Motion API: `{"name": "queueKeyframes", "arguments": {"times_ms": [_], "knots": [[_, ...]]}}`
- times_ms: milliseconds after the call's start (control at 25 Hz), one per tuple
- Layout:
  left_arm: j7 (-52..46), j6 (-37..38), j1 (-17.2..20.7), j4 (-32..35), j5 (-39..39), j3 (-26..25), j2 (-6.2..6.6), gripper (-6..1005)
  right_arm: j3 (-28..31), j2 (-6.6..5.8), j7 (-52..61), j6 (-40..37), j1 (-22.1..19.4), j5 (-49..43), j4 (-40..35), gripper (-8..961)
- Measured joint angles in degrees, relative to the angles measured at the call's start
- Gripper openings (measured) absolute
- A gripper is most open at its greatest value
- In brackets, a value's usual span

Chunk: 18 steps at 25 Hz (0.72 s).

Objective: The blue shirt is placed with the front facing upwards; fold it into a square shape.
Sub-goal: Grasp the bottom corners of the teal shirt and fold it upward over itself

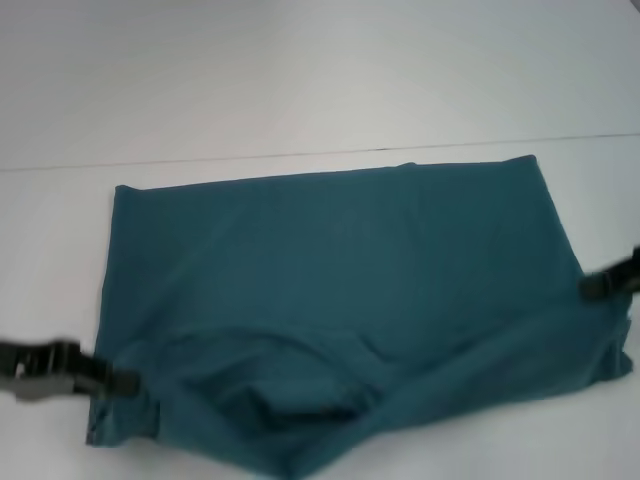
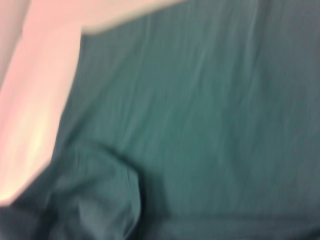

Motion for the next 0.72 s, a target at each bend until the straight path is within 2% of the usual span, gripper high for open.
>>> {"name": "queueKeyframes", "arguments": {"times_ms": [120, 280, 560, 720], "knots": [[-3.0, -4.3, -2.8, -2.2, 0.0, -0.2, 1.23, 26, 1.7, -0.16, 1.1, 3.9, 0.3, 0.5, 0.0, 47], [-5.6, -9.0, -5.7, -4.8, 0.0, -0.1, 2.2, 27, 2.2, 0.07, 2.7, 8.2, 0.4, 0.5, 0.2, 46], [-9.5, -16.3, -9.2, -6.0, 0.0, 0.6, 2.04, 27, 2.2, 1.03, 5.3, 15.2, 1.9, 1.2, 0.7, 47], [-11.5, -21.8, -10.4, -6.8, 0.1, 2.6, 2.18, 27, 1.7, 1.59, 6.3, 19.8, 3.1, 1.2, 0.8, 47]]}}
